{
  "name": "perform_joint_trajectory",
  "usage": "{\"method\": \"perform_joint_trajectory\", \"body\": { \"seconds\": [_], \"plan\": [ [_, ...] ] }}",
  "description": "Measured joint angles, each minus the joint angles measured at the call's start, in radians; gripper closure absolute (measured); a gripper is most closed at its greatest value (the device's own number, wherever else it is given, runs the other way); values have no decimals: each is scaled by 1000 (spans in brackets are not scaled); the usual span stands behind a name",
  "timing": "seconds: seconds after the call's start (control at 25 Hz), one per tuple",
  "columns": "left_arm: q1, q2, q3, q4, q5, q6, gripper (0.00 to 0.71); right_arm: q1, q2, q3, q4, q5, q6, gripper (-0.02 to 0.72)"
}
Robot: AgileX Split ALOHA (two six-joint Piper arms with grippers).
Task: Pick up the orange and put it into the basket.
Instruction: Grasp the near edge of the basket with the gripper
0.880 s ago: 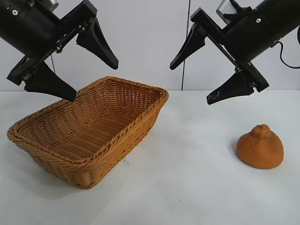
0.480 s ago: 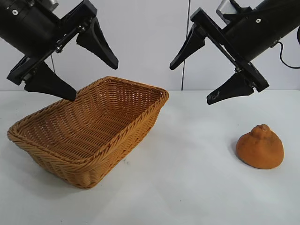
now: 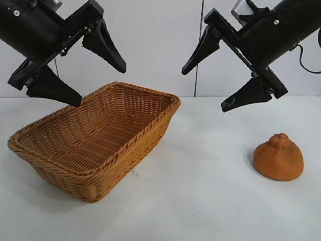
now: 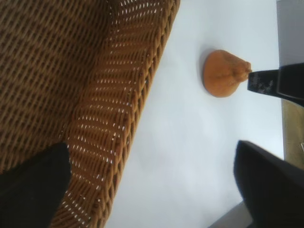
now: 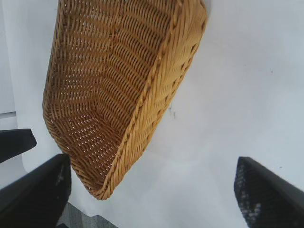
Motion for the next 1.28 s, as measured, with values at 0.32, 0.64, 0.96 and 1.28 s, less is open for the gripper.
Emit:
{"method": "perform_joint_trajectory", "body": {
  "seconds": [0.32, 0.64, 0.96, 1.28],
  "plan": [
    [102, -70, 0, 68, 86, -73, 47, 0, 0, 0, 0, -1, 0, 65],
    [39, -162, 3, 495, 168, -633, 47, 0, 0, 0, 0, -8, 0, 64],
    [-51, -162, 85, 816, 107, -1234, 47, 0, 0, 0, 0, -13, 0, 64],
    [-51, -54, 140, 754, 26, -1325, 47, 0, 0, 0, 0, -14, 0, 64]
  ]
}}
